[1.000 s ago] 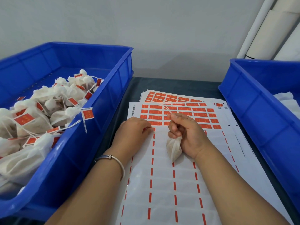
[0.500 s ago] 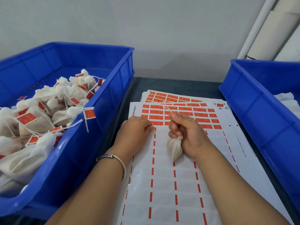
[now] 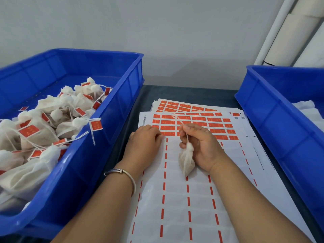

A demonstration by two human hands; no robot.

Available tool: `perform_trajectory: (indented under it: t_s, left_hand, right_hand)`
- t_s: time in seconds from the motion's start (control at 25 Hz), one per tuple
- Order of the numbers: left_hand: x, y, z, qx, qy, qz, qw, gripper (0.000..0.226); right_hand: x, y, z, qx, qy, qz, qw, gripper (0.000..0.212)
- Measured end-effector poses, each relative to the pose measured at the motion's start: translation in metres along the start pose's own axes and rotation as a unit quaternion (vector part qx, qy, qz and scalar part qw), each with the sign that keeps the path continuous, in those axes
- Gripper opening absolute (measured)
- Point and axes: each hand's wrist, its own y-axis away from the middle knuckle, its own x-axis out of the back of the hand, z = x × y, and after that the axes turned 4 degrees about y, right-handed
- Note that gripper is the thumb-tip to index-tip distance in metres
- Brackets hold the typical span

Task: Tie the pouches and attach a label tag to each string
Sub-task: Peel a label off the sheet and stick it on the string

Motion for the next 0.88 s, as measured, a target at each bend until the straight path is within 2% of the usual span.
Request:
perform_trajectory:
  t_s: [0.12, 0.28, 0.44, 0.56, 0.68, 0.76, 0.88]
  left_hand:
    - [0.004, 0.0, -0.002, 0.071, 0.055, -0.01, 0.996, 0.01]
    - [0.009, -0.001, -0.001, 0.179, 0.192, 0.02, 0.965, 0.017]
    - [0.015, 0.001, 0.002, 0.239, 0.257, 0.104, 0.931, 0.022]
    - [0.024, 0.004, 0.007, 0.242, 0.279, 0.161, 0.915, 0.024]
    - [0.034, 0.008, 0.016, 0.198, 0.301, 0.192, 0.913, 0.022]
    - [0.035, 0.01, 0.023, 0.172, 0.353, 0.177, 0.902, 0.018]
    - [0.034, 0.012, 0.032, 0.171, 0.419, 0.128, 0.882, 0.015]
  right_hand:
    - [0.002, -0.002, 0.001, -0.009, 0.001, 0.009, 1.0, 0.018]
    - [0.003, 0.001, -0.003, 0.015, 0.018, 0.012, 1.0, 0.03]
    - [-0.001, 0.005, -0.005, 0.036, 0.019, 0.013, 0.999, 0.012]
    - [-0.007, 0.01, -0.011, 0.073, 0.056, 0.017, 0.996, 0.012]
    - [-0.013, 0.014, -0.017, 0.117, 0.12, 0.044, 0.985, 0.006]
    - [-0.016, 0.016, -0.021, 0.151, 0.181, 0.06, 0.97, 0.016]
    - [-0.023, 0.024, -0.028, 0.213, 0.254, 0.019, 0.943, 0.022]
